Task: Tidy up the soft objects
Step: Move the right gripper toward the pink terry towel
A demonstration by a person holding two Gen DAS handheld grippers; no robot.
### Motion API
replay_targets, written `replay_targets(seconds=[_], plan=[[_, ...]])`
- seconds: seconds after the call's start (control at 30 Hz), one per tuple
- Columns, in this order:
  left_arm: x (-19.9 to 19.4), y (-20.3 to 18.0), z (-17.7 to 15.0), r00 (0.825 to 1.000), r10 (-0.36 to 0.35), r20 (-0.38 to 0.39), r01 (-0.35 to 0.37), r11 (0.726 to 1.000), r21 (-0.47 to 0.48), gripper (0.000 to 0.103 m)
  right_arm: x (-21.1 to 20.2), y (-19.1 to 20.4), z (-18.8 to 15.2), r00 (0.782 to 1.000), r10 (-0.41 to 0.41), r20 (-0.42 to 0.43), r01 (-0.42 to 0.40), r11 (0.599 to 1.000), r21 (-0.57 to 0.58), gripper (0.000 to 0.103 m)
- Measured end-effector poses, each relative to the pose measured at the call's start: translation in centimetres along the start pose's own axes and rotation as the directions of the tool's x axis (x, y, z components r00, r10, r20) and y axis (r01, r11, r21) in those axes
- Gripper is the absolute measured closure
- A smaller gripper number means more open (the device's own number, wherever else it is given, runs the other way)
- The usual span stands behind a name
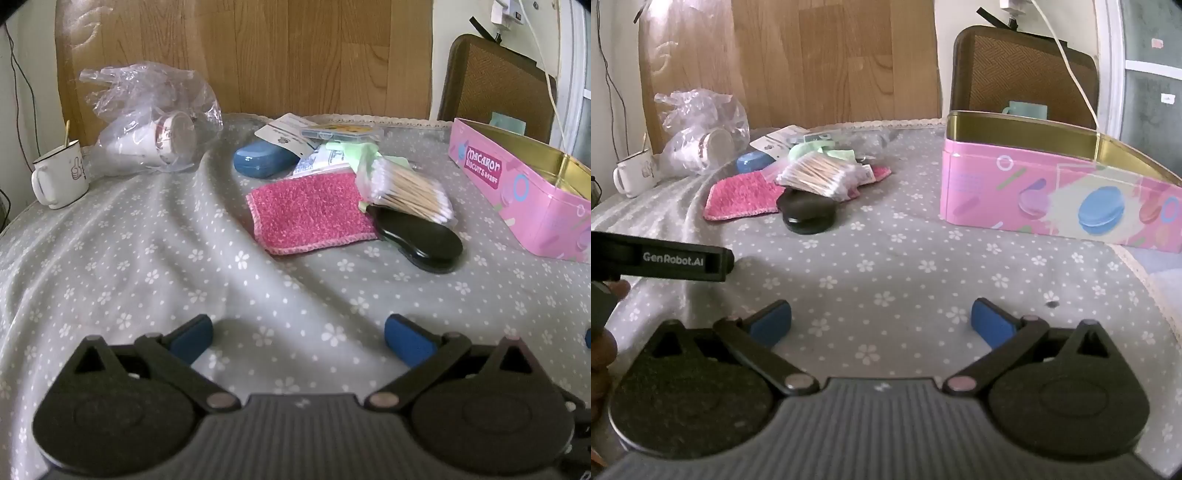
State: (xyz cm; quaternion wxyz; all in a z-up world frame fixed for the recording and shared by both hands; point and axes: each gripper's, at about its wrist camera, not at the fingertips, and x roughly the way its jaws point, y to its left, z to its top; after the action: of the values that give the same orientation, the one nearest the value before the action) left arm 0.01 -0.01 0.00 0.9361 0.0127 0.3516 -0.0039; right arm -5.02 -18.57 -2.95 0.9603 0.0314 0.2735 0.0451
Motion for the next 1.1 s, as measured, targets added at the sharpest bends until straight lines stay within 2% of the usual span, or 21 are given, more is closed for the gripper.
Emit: replay_targets(seconds=[0.2, 0.43, 0.53, 0.6, 0.7, 0.73, 0.77, 0.83, 0.87, 0.93, 1.0, 1.1], plan=[[0.0, 0.0, 0.0, 1.000, -0.005, 0.001, 0.005, 1.000, 0.002, 0.000, 0.1, -0.4, -0.1, 1.000, 0.005, -0.001, -0.005, 1.000, 0.001, 0.000], [-1.0, 1.0, -0.9, 0.996, -0.091, 0.016, 0.090, 0.993, 0.078, 0.000, 0.0, -1.4, 0.4, 0.999, 0.041, -0.015, -0.041, 0.999, -0.015, 0.000], [-1.4, 1.8, -0.9, 0.993, -0.110, 0.040, 0.109, 0.993, 0.047, 0.001, -0.2, -1.7, 0.9, 0.998, 0.066, -0.006, -0.066, 0.998, -0.005, 0.000], [-1.7, 2.5, -0.2, 0.990, -0.097, 0.102, 0.095, 0.995, 0.023, 0.001, -0.3, -2.1, 1.1, 0.995, 0.100, 0.006, -0.100, 0.995, -0.010, 0.000], [-2.0, 3.4, 1.1, 0.979, -0.010, 0.202, 0.001, 0.999, 0.044, 0.001, -0.1, -1.3, 2.4, 0.993, 0.115, 0.025, -0.114, 0.992, -0.045, 0.000], [-1.8, 3.6, 1.4, 0.977, 0.001, 0.213, -0.011, 0.999, 0.046, 0.001, 0.0, -1.2, 2.8, 0.992, 0.124, 0.025, -0.122, 0.991, -0.053, 0.000], [-1.6, 4.0, 1.8, 0.977, 0.008, 0.215, -0.018, 0.999, 0.043, 0.001, 0.2, -0.9, 3.2, 0.991, 0.134, 0.028, -0.132, 0.990, -0.058, 0.002], [-1.0, 4.8, 2.1, 0.978, 0.016, 0.210, -0.021, 1.000, 0.022, 0.001, 0.7, 0.0, 4.2, 0.988, 0.150, 0.043, -0.147, 0.987, -0.063, 0.017], [-0.6, 5.2, 1.9, 0.979, 0.016, 0.203, -0.017, 1.000, 0.003, 0.001, 1.0, 0.4, 4.5, 0.987, 0.153, 0.054, -0.149, 0.987, -0.062, 0.021], [0.3, 5.9, 1.6, 0.987, -0.005, 0.159, 0.011, 0.999, -0.035, 0.004, 1.7, 1.3, 5.1, 0.983, 0.169, 0.071, -0.166, 0.985, -0.051, 0.039], [-0.3, 6.6, 1.4, 0.980, -0.017, 0.199, 0.031, 0.997, -0.069, 0.001, 2.2, 2.0, 5.4, 0.978, 0.182, 0.097, -0.179, 0.983, -0.041, 0.046], [-0.8, 6.7, 0.8, 0.973, -0.017, 0.231, 0.037, 0.996, -0.080, 0.001, 3.6, 2.7, 5.0, 0.977, 0.189, 0.096, -0.189, 0.982, -0.013, 0.051]])
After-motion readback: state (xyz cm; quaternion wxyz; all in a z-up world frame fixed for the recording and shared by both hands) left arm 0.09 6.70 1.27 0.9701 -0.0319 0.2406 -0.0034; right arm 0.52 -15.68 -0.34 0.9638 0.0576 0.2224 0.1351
